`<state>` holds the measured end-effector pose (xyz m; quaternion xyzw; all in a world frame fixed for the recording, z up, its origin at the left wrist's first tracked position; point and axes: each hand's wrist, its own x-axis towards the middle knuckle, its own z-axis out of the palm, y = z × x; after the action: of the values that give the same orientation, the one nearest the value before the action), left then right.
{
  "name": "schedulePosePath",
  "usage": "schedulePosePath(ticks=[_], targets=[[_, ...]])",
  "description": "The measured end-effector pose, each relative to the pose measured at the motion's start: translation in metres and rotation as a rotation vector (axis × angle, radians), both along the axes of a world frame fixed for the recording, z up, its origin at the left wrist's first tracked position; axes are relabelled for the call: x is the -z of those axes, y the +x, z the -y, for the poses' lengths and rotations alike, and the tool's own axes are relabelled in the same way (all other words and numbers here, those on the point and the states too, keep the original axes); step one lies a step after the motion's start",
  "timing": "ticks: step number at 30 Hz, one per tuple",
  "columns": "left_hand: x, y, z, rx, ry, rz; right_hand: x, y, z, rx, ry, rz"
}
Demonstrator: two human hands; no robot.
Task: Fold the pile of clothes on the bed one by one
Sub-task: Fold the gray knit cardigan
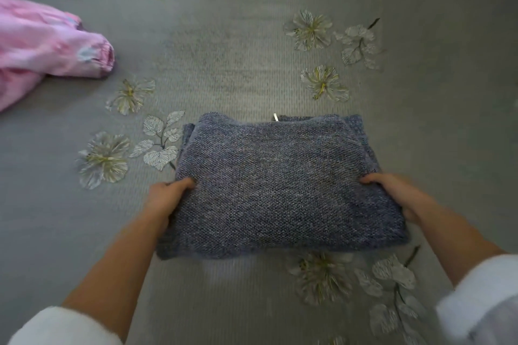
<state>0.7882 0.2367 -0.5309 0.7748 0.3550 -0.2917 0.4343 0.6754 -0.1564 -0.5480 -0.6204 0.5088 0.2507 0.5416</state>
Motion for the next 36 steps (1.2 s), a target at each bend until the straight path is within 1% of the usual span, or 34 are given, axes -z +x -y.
schedulePosePath(ticks=[2,5,8,10,12,16,21,26,29,32,36], targets=[[-0.015,0.000,0.000,0.096,-0.001,0.089,-0.014,0.005,-0.006,-0.069,-0.082,0.077],[-0.043,-0.016,0.018,0.262,-0.003,0.258,-0.041,-0.001,-0.030,-0.180,-0.271,0.247],[-0.069,-0.048,0.042,0.445,-0.027,0.328,-0.075,-0.028,-0.061,-0.257,-0.424,0.400],[-0.083,-0.072,0.055,0.569,0.002,0.424,-0.096,-0.054,-0.077,-0.285,-0.506,0.445],[-0.100,-0.093,0.065,0.669,0.012,0.487,-0.118,-0.082,-0.086,-0.268,-0.593,0.478],[-0.133,-0.131,0.090,0.798,-0.006,0.506,-0.157,-0.146,-0.083,-0.240,-0.769,0.389],[-0.159,-0.192,0.147,0.968,-0.026,0.557,-0.191,-0.236,-0.051,-0.168,-0.852,0.299],[-0.175,-0.269,0.220,1.152,-0.059,0.626,-0.209,-0.332,0.002,-0.071,-0.918,0.264],[-0.183,-0.323,0.268,1.238,-0.052,0.668,-0.217,-0.398,0.037,-0.013,-0.969,0.285],[-0.190,-0.380,0.323,1.263,-0.065,0.714,-0.229,-0.463,0.081,-0.003,-1.015,0.280],[-0.203,-0.446,0.399,1.326,-0.122,0.727,-0.248,-0.542,0.137,0.050,-1.068,0.232]])
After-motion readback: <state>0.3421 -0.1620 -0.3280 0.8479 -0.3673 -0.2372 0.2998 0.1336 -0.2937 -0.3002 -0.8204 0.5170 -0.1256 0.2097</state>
